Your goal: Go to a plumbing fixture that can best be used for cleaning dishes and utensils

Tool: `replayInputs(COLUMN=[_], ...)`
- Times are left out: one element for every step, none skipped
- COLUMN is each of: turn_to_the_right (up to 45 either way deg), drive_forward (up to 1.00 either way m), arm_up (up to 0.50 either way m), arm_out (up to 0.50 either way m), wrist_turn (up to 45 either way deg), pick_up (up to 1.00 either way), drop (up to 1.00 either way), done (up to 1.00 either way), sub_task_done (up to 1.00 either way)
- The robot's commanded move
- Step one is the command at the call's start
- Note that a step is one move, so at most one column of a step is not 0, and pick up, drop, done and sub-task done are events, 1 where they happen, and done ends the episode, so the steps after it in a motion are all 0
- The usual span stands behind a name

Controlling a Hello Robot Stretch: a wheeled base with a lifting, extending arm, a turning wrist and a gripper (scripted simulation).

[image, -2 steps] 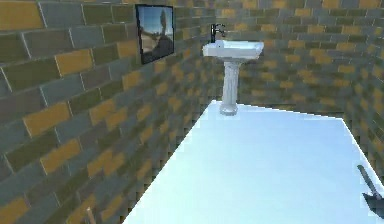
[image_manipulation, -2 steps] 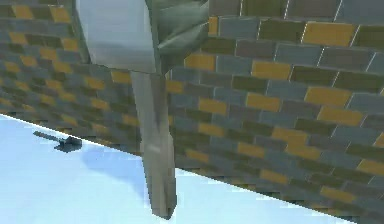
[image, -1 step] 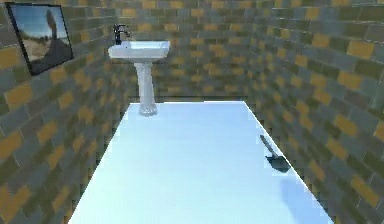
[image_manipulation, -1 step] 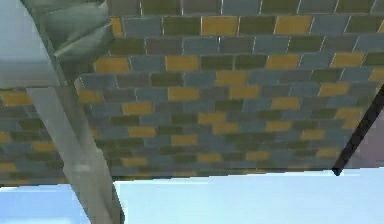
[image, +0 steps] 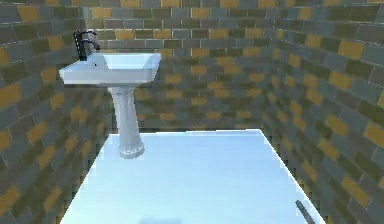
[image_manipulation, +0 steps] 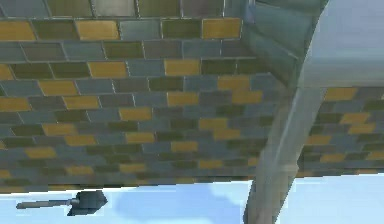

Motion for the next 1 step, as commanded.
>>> replayInputs(turn_to_the_right=[0.0], drive_forward=[1.0], arm_up=[0.0], arm_out=[0.0], wrist_turn=[0.0], pick_up=[0.0], drop=[0.0], done=[0.0], sub_task_done=[0.0])
